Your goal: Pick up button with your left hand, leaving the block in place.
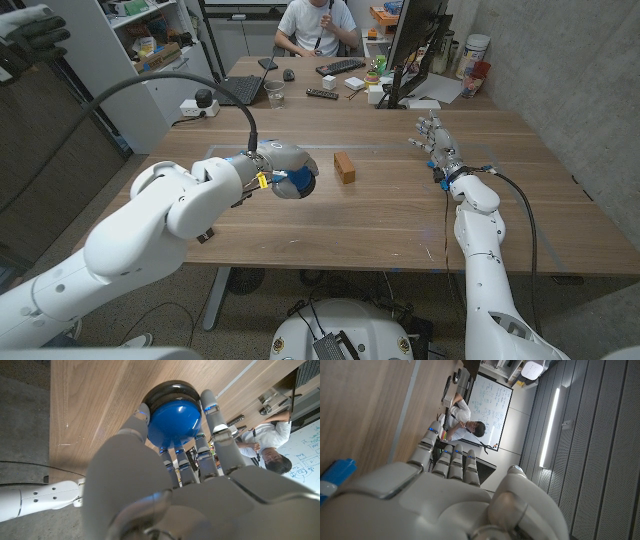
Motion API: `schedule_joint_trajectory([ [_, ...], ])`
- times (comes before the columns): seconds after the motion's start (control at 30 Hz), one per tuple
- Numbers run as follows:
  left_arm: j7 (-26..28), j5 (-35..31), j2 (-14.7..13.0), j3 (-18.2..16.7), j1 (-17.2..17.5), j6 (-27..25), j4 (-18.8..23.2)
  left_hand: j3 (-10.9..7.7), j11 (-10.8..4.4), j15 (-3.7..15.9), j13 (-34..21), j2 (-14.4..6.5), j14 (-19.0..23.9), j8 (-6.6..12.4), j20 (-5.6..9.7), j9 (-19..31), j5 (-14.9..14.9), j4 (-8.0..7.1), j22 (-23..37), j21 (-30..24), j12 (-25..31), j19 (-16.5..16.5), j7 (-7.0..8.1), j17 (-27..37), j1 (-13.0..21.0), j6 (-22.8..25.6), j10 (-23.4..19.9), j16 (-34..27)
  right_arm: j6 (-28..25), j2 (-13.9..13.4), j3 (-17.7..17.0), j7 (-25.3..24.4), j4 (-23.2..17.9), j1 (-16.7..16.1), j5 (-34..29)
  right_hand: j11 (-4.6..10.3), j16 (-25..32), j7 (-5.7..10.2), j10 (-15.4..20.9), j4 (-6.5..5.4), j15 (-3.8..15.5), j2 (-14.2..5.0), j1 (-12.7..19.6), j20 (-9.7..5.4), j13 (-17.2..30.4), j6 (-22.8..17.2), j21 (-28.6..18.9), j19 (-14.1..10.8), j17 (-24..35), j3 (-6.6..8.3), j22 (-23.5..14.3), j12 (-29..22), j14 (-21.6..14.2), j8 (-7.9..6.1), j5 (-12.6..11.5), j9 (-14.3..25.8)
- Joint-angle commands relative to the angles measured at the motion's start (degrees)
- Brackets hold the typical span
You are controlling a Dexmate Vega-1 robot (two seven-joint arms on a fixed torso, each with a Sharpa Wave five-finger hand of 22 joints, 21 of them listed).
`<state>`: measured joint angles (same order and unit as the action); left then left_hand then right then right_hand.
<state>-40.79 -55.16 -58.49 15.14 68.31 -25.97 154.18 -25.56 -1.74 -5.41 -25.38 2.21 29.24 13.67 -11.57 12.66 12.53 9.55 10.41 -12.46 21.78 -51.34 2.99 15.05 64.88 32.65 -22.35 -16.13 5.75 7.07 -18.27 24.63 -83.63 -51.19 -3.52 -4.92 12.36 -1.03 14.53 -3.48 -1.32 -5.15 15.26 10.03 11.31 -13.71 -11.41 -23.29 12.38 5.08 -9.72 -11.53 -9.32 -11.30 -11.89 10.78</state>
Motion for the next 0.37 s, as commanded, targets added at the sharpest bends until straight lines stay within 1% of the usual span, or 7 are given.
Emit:
schedule_joint_trajectory([
  [0.03, -1.77, -0.19, 0.20, 0.49, -0.85, -1.00, 0.26, 0.05, -0.03, 2.25, -0.20, -8.59, 3.05, -0.02, -0.09, 0.33, 0.24, -0.25, 0.07, 0.22, -0.06, 0.30, -0.20, 0.18, 8.18, 0.14, -0.34, 0.09, -0.06, -0.12, -0.15, 0.10, 0.54, 0.26, 0.11, -0.21, 0.03, -0.18, 0.20, 0.26, 0.14, -0.16, -0.31, -0.24, 0.21, -0.18, 0.17, -0.26, 0.17, -0.07, -0.34, -0.21, -0.28, -0.10, -0.36, 0.10],
  [0.07, -0.97, -0.41, 0.09, 0.34, -0.48, -0.81, 0.16, 0.06, 0.01, 2.23, -0.21, -8.56, 3.07, -0.02, -0.08, 0.33, 0.24, -0.25, 0.07, 0.23, -0.08, 0.33, -0.15, 0.17, 8.16, 0.15, -0.30, 0.10, 0.32, -0.07, -0.16, -0.11, 0.81, 0.32, 0.04, -0.19, 0.02, -0.17, 0.17, 0.26, 0.15, -0.16, -0.31, -0.24, 0.21, -0.19, 0.16, -0.27, 0.17, -0.07, -0.34, -0.20, -0.26, -0.10, -0.36, 0.10],
  [0.1, -1.05, -0.14, 0.23, 0.27, -0.57, -0.88, 0.11, 0.07, -0.20, 2.20, -0.24, -8.56, 3.07, -0.06, -0.09, 0.33, 0.24, -0.25, 0.07, 0.22, -0.07, 0.32, -0.17, 0.16, 8.13, 0.13, -0.37, 0.13, 0.30, -0.07, -0.14, -0.13, 0.82, 0.32, 0.00, -0.18, 0.04, -0.19, 0.17, 0.26, 0.16, -0.16, -0.31, -0.24, 0.21, -0.19, 0.16, -0.28, 0.17, -0.07, -0.34, -0.20, -0.30, -0.10, -0.36, 0.10],
  [0.2, -1.07, -0.06, 0.22, 0.44, -0.77, -0.68, -0.02, 0.10, 0.04, 2.22, -0.28, -8.61, 3.04, -0.11, -0.16, 0.33, 0.24, -0.25, 0.07, 0.25, -0.17, 0.41, -0.19, 0.20, 8.11, 0.06, -0.22, 0.14, 0.55, -0.19, -0.01, 0.08, 1.10, 0.38, -0.05, -0.17, 0.13, -0.22, 0.31, 0.27, 0.25, -0.16, -0.31, -0.30, 0.21, -0.25, 0.11, -0.41, 0.17, -0.07, -0.34, -0.25, -0.55, -0.12, -0.35, 0.10],
  [0.33, -0.97, -0.02, 0.19, 0.51, -0.83, -0.54, -0.18, 0.13, -0.23, 2.19, -0.33, -8.62, 2.99, -0.20, -0.18, 0.34, 0.25, -0.20, 0.07, 0.29, -0.23, 0.56, -0.25, 0.23, 8.14, -0.04, -0.16, 0.18, 0.62, -0.13, 0.09, -0.08, 1.03, 0.24, -0.26, -0.11, 0.19, -0.23, 0.36, 0.28, 0.38, -0.17, -0.31, -0.28, 0.21, -0.30, 0.06, -0.56, 0.17, -0.06, -0.34, -0.27, -0.70, -0.13, -0.35, 0.10],
  [0.37, -0.65, -0.04, 0.15, 0.40, -0.66, -0.46, -0.18, 0.13, -0.04, 2.17, -0.34, -8.63, 2.98, -0.21, -0.20, 0.34, 0.25, -0.21, 0.07, 0.30, -0.25, 0.59, -0.23, 0.23, 8.13, -0.06, -0.14, 0.19, 0.75, -0.02, 0.04, -0.18, 1.08, 0.22, -0.19, -0.12, 0.18, -0.24, 0.37, 0.29, 0.41, -0.17, -0.31, -0.29, 0.21, -0.34, 0.05, -0.60, 0.17, -0.06, -0.34, -0.27, -0.71, -0.15, -0.35, 0.10],
])
